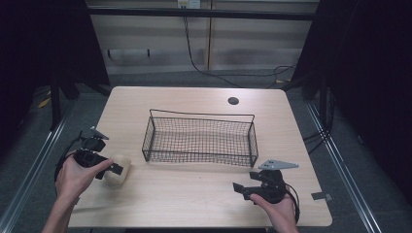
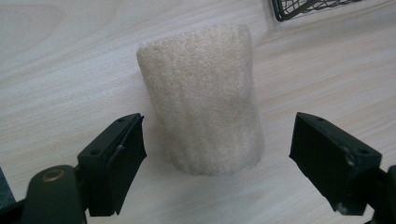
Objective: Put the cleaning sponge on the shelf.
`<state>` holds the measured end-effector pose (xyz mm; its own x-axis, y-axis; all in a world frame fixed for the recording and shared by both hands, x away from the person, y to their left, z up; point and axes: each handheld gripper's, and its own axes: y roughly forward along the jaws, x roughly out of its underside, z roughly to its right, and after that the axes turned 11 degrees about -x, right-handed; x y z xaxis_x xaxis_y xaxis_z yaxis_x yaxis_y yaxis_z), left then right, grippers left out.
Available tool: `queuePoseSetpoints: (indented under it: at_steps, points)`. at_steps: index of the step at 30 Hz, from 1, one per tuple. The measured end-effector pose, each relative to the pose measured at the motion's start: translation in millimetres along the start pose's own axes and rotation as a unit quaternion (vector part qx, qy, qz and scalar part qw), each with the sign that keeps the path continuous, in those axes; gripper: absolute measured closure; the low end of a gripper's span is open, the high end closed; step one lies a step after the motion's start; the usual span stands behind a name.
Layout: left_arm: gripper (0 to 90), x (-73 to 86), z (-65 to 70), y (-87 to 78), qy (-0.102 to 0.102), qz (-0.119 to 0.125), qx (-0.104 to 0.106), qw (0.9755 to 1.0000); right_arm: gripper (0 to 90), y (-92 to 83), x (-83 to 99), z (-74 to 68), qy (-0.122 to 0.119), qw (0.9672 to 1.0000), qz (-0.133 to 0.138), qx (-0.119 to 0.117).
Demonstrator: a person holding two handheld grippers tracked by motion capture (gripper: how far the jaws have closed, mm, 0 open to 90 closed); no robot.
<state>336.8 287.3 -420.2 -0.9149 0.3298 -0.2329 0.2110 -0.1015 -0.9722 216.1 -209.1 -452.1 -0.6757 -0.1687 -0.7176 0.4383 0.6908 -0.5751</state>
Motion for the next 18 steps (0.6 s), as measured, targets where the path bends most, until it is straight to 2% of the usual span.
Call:
queuePoseSetpoints:
  at_steps: [1,5,7,8,10,12,13,14,16,18]
  points:
    - [17.7,-0.6,-0.5,1.5,0.007,-0.001,-0.002,1.0,18.7,0.5,-0.1,0.0,-0.001,1.0,0.0,-0.001]
    - [17.7,-2.5,1.1,8.5,-0.002,-0.01,-0.003,0.9999,18.6,1.8,-0.3,-0.7,-0.002,1.0,-0.003,-0.002]
    - [17.7,-3.5,0.3,11.0,0.002,-0.015,-0.004,0.9999,18.6,2.0,-0.2,-0.8,-0.004,1.0,-0.004,-0.004]
    - [17.7,-3.7,0.7,12.4,-0.004,-0.015,-0.002,0.9999,18.6,2.0,-0.2,-0.7,-0.004,1.0,-0.004,-0.005]
    - [17.7,-5.0,-0.1,15.3,0.0,-0.019,-0.005,0.9998,18.6,2.2,-0.3,-0.5,-0.004,1.0,-0.005,-0.005]
    - [17.7,-6.5,2.3,18.0,-0.004,-0.025,-0.011,0.9996,18.8,2.3,-0.3,-0.4,-0.004,1.0,-0.006,-0.004]
    - [17.7,-6.9,4.0,18.7,-0.003,-0.027,-0.013,0.9995,18.8,2.3,-0.3,-0.5,-0.004,1.0,-0.006,0.001]
    - [17.8,-8.3,6.6,20.4,0.007,-0.028,-0.015,0.9995,18.8,2.0,-0.4,-0.3,-0.003,1.0,-0.006,0.002]
    - [17.7,-8.6,7.3,21.8,0.006,-0.028,-0.017,0.9994,18.7,1.6,-0.2,0.7,0.0,1.0,-0.005,0.0]
    - [17.7,-10.4,8.1,25.2,0.008,-0.036,-0.028,0.9989,18.8,1.4,-0.2,1.0,0.002,1.0,-0.005,-0.001]
